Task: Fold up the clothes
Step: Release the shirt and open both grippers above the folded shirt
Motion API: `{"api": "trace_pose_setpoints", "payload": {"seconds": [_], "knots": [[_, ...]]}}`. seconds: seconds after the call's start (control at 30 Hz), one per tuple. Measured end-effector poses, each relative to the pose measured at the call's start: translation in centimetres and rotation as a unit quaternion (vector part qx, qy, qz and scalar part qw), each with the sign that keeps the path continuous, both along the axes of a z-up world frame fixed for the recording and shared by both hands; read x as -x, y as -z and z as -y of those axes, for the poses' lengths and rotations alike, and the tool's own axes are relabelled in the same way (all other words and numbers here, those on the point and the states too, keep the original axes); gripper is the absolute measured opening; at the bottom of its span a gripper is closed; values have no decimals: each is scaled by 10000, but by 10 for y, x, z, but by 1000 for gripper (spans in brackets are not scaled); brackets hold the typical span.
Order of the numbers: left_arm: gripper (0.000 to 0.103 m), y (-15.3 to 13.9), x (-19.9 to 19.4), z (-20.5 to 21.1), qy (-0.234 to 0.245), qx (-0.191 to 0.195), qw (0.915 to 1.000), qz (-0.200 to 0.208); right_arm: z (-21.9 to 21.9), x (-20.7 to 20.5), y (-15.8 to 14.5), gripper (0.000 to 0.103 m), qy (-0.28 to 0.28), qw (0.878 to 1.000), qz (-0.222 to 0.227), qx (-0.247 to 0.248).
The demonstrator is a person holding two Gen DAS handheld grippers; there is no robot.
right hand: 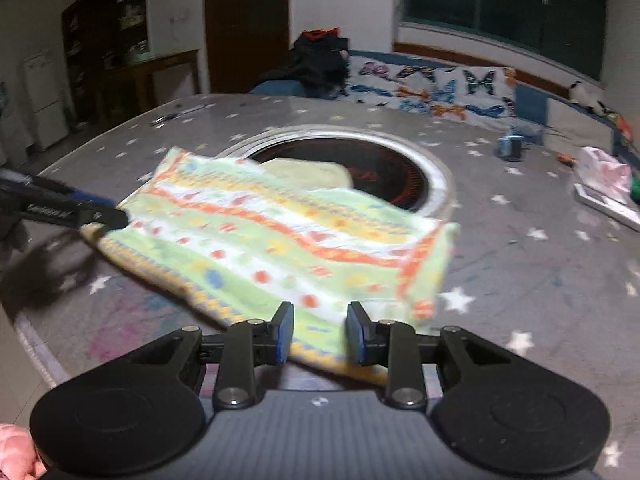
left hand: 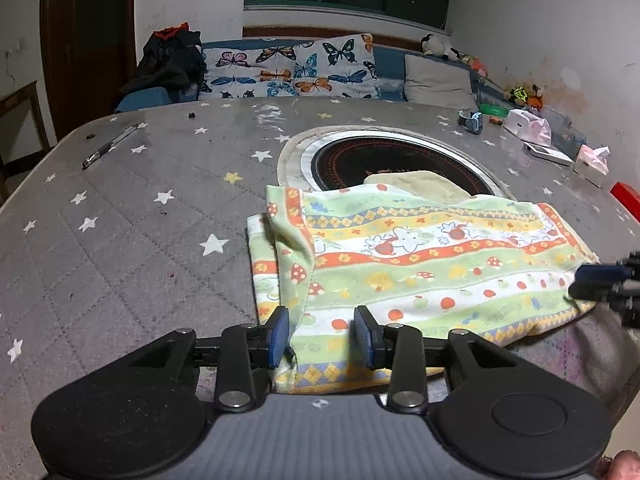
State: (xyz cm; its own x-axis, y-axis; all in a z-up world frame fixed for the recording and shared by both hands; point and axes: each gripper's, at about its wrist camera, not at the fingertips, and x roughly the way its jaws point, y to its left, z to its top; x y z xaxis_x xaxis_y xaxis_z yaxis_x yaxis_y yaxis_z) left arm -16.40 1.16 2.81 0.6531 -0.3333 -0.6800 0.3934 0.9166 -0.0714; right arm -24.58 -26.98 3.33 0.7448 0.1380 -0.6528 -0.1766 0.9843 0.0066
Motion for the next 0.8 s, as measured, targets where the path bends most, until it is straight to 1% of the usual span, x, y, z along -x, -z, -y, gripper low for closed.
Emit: {"api": "trace_pose_setpoints", "payload": {"seconds": [0.1, 0.17, 0.23, 0.3, 0.37, 0.4, 0.47, 0.5, 0.53, 0.57, 0.63, 0.67, 0.8], "knots": [[42, -3, -1, 0, -6, -1, 10000, 47, 13, -14, -5, 29, 155, 9998, 67, -144], [45, -6, -2, 1, -17, 6, 10000, 88, 17, -27, -6, 30, 224, 9996, 89, -120], [46, -9, -2, -1, -49, 33, 9999, 134, 21, -44, -4, 30, 309, 9995, 84, -59], [52, -13, -2, -3, -83, 77, 9998, 188, 25, -61, 0, 30, 418, 9991, 57, -2], [64, -16, -2, -6, -117, 122, 9995, 252, 30, -76, 7, 30, 526, 9986, -50, 14], [67, -17, -2, -7, -128, 139, 9994, 291, 31, -79, 9, 32, 544, 9985, -77, 21], [83, -20, -1, -9, -154, 93, 9990, 420, 29, -81, 11, 39, 522, 9986, -72, 41], [88, -21, -1, -9, -158, 56, 9986, 509, 28, -82, 11, 44, 511, 9987, -70, 51], [96, -22, 0, -9, -146, 56, 9982, 579, 27, -83, 12, 48, 500, 9987, -68, 61], [100, -23, 0, -9, -133, 60, 9978, 647, 26, -83, 13, 50, 488, 9988, -59, 81], [103, -25, 0, -9, -131, 90, 9972, 735, 22, -82, 15, 57, 458, 9988, -30, 139], [103, -26, -1, -9, -141, 124, 9971, 743, 20, -82, 16, 58, 452, 9989, -19, 148], [103, -27, -3, -8, -222, 131, 9966, 784, 15, -82, 17, 72, 435, 9990, -8, 131]]}}
